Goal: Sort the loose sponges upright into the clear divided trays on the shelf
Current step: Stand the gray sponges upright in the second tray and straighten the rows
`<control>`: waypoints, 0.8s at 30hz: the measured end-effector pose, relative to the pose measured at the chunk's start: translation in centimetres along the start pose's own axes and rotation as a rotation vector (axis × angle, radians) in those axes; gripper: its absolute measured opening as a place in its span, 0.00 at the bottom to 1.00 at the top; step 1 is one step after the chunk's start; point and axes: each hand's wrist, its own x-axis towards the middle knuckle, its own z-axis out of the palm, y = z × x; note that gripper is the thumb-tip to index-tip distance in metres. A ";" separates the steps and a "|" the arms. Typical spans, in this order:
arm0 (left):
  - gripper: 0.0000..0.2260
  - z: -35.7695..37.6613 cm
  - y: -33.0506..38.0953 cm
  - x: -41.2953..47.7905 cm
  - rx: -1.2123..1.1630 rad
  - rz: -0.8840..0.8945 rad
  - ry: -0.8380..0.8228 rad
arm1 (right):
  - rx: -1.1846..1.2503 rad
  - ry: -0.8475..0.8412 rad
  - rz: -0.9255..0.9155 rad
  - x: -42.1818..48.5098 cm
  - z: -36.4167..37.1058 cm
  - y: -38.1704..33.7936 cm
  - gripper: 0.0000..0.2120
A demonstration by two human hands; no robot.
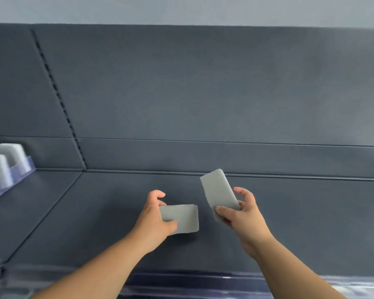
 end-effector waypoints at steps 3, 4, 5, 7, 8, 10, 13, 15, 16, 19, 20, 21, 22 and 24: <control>0.28 -4.5 -2.1 -3.2 -0.022 -0.011 0.018 | 0.076 -0.142 0.037 -2.7 4.4 0.0 0.23; 0.28 -6.3 -3.1 -4.4 -0.041 -0.020 0.032 | 0.077 -0.178 0.054 -3.9 6.1 -0.1 0.20; 0.28 -8.0 -4.2 -5.6 -0.070 -0.029 0.054 | 0.081 -0.211 0.072 -5.0 8.0 -0.1 0.17; 0.27 -12.0 -7.0 -8.8 -0.120 -0.060 0.135 | 0.087 -0.267 0.099 -7.7 12.4 0.1 0.14; 0.26 -13.0 -7.9 -9.6 -0.138 -0.071 0.170 | 0.089 -0.288 0.106 -8.5 13.6 0.3 0.13; 0.24 -16.9 -10.7 -12.9 -0.242 -0.108 0.250 | 0.045 -0.358 0.115 -11.4 18.2 0.9 0.13; 0.21 -21.9 -14.6 -17.9 -0.448 -0.142 0.371 | -0.006 -0.454 0.124 -15.8 25.1 2.1 0.15; 0.17 -24.9 -17.1 -21.0 -0.564 -0.154 0.451 | -0.049 -0.538 0.122 -18.5 29.4 2.7 0.16; 0.15 -26.3 -18.3 -22.5 -0.598 -0.162 0.464 | -0.070 -0.577 0.118 -19.8 31.5 2.9 0.16; 0.12 -30.1 -21.5 -26.3 -0.645 -0.190 0.492 | -0.084 -0.672 0.114 -23.4 36.7 3.4 0.12; 0.13 -31.2 -22.5 -27.3 -0.659 -0.196 0.515 | -0.089 -0.691 0.109 -24.4 38.3 3.5 0.11; 0.15 -32.3 -23.4 -28.2 -0.667 -0.192 0.533 | -0.118 -0.697 0.095 -25.1 39.8 3.7 0.11; 0.16 -33.1 -24.3 -29.0 -0.664 -0.188 0.545 | -0.167 -0.691 0.072 -25.6 41.1 3.9 0.14; 0.17 -34.6 -25.8 -30.3 -0.634 -0.191 0.558 | -0.247 -0.679 0.019 -26.2 43.5 4.2 0.19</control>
